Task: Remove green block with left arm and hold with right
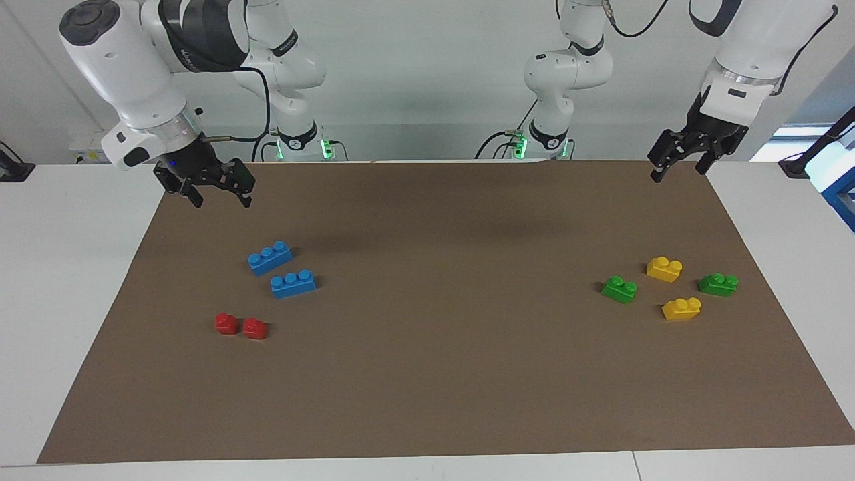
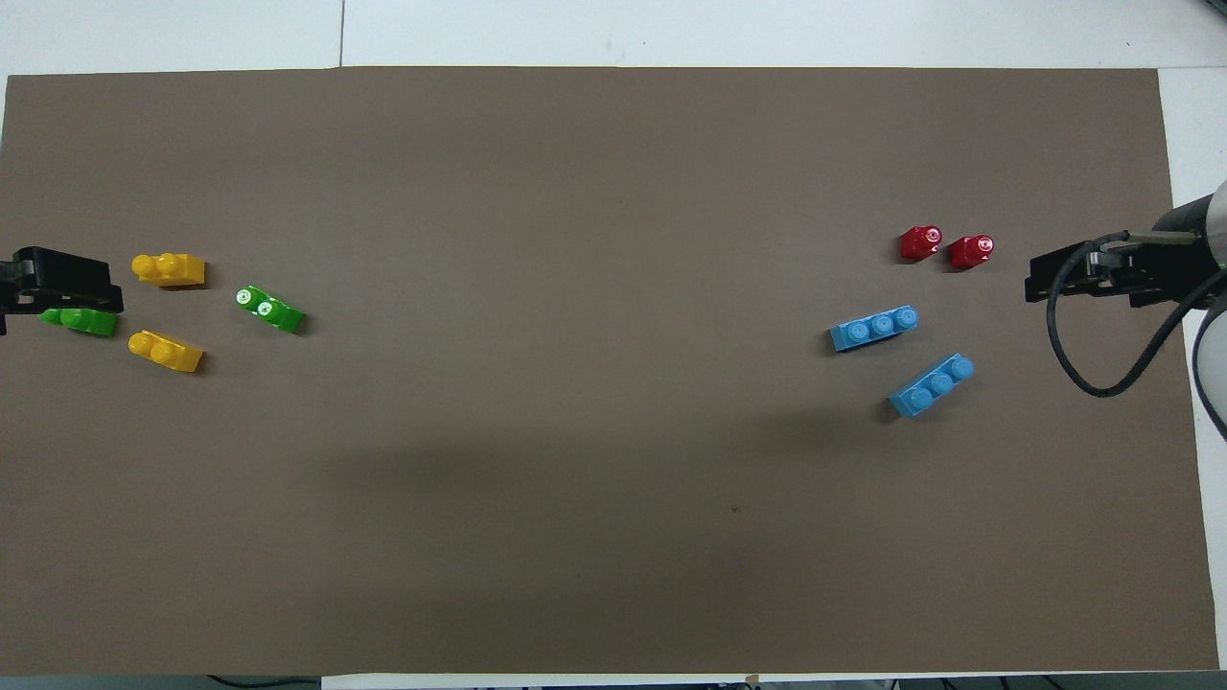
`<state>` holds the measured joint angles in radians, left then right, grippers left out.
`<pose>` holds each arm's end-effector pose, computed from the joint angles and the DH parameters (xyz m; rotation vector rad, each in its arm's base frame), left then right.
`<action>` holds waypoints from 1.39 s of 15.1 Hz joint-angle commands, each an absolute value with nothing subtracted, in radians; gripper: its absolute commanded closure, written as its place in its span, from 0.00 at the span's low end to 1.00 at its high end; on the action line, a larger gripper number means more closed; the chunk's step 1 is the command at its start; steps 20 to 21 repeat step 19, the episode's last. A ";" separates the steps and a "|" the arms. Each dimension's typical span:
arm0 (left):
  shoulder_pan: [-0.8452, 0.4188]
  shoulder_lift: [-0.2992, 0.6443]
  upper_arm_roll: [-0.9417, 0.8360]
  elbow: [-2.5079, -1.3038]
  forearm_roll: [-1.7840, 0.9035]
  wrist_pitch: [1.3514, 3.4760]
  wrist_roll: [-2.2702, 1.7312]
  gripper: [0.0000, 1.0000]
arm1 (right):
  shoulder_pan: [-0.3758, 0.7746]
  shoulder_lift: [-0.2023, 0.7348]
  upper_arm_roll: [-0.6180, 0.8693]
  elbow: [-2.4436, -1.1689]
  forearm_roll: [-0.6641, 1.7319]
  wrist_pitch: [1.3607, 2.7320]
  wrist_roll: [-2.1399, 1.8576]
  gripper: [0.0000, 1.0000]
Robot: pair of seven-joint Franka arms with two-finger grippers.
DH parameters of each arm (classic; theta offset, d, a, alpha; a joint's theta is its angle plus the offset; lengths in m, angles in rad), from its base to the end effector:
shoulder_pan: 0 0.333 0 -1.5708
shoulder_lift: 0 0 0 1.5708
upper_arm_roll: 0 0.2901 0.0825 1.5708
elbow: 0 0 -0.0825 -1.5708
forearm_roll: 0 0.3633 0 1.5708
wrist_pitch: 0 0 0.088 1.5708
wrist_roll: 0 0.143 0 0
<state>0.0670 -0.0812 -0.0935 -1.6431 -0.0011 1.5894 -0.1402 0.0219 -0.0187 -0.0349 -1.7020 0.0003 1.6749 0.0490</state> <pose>0.5130 -0.0154 0.5738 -3.1320 -0.1786 -0.0433 0.5341 -0.0070 0.5220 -3.1392 0.0974 0.0132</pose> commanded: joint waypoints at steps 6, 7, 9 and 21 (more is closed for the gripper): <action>0.058 -0.084 -0.089 -1.638 -0.026 1.539 -0.124 0.00 | 0.006 -0.002 -0.026 -1.617 -0.038 1.568 0.018 0.00; 0.058 -0.089 -0.092 -1.640 -0.026 1.540 -0.123 0.00 | 0.006 0.000 -0.026 -1.617 -0.040 1.568 0.018 0.00; 0.064 -0.095 -0.091 -1.640 -0.026 1.542 -0.123 0.00 | 0.006 -0.002 -0.026 -1.617 -0.038 1.568 0.018 0.00; 0.071 -0.097 -0.087 -1.641 -0.029 1.551 -0.123 0.00 | 0.006 -0.002 -0.026 -1.621 -0.035 1.577 0.025 0.00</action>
